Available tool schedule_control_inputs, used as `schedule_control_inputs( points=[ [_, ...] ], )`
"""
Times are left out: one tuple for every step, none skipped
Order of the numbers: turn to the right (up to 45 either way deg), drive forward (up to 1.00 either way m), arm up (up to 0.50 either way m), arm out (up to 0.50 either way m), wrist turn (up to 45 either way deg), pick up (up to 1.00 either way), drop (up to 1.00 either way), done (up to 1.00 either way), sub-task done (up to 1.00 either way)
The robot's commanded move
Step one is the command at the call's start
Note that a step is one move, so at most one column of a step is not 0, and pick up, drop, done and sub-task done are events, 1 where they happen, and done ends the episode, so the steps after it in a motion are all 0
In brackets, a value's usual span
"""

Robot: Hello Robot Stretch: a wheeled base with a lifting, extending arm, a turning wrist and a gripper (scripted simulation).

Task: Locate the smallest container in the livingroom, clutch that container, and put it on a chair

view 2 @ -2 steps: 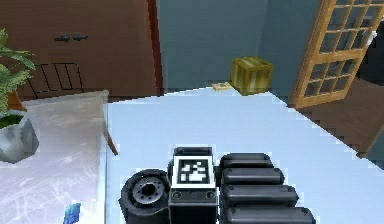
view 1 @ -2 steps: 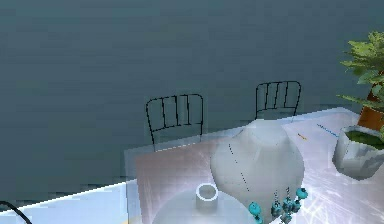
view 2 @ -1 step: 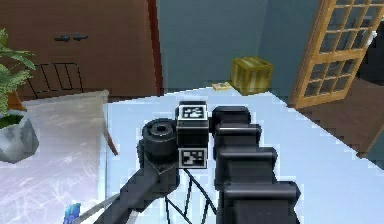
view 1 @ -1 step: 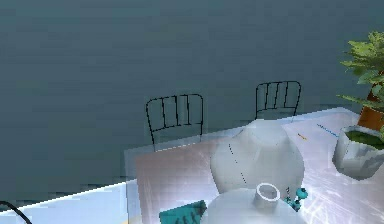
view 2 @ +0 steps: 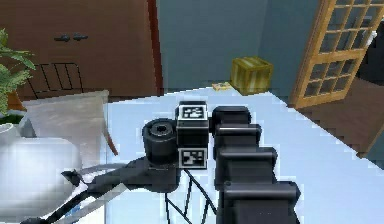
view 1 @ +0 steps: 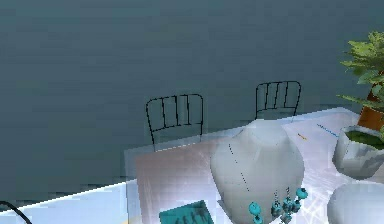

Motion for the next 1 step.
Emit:
schedule_control_inputs(
  points=[
    [0.0, 0.00, 0.00, 0.00, 33.0, 0.00, 0.00, 0.00, 0.00]
  ],
)
